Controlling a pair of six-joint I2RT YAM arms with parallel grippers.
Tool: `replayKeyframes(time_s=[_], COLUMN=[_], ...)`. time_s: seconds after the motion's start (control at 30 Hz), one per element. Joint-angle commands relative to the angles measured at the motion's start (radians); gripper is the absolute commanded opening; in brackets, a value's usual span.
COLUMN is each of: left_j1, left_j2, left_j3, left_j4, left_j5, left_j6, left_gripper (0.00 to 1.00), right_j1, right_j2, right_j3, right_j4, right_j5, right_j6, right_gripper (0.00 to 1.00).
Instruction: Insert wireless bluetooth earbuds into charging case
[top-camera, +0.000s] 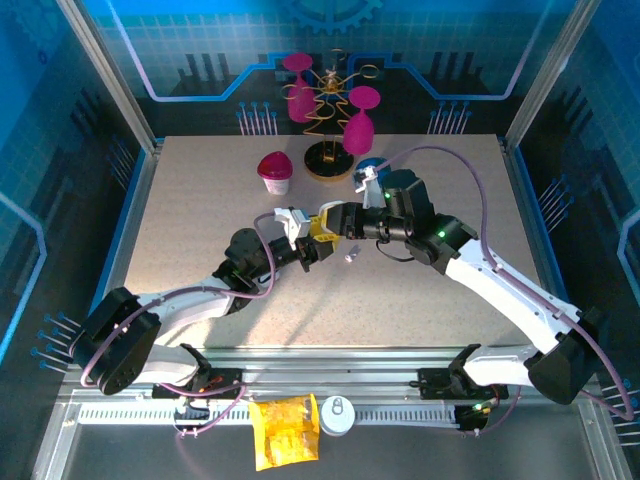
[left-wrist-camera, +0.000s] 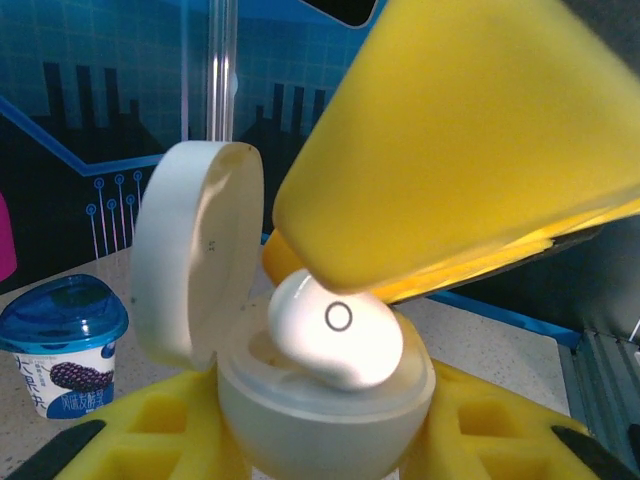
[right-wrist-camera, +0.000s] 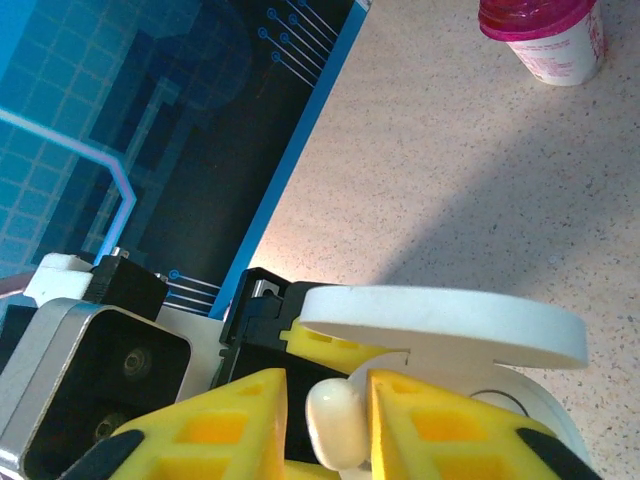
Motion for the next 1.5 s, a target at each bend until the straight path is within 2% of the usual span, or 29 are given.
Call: replayKeyframes(time_s=[0.0,0.57,0.93,1.13,1.3,1.47], left_j1=[-0.001,-0.001,0.0,0.005,0.006,0.006], left_j2=[-0.048,-0.044,-0.039,-0.039,-0.058,-0.083], left_j3=[0.006,-0.004,-0.011,-0.029,-0.032,-0.024], left_j4=[0.062,0.055,0.061,0.069,0.028,-0.048], left_j5=[-0.001,-0.006,0.007,-0.003,0.044,0.094], left_j6=[0.018,0.025,0.031,0.049,0.103,0.155], left_gripper=[0.25,0.25,0.25,0.25,0.25,0.25], right_j1=[0.012,0.01,0.019,0.032,0.028,-0.017], right_j2=[-0.004,-0.084,-0.041,-0.096,-0.136,-0.056], right_j3=[0.003,0.033,0.067,0.062,0.083,0.179], right_j4=[-0.048,-0.078,-0.084,-0.085,-0.123,-0.228], right_j5=[0.056,0.063,0.033,0.015,0.08,0.117], right_j6=[-0.016,-0.088,-0.115,-0.213,-0.287,-0.298], right_gripper=[0.29,0.38,0.38,0.43,0.5,0.5])
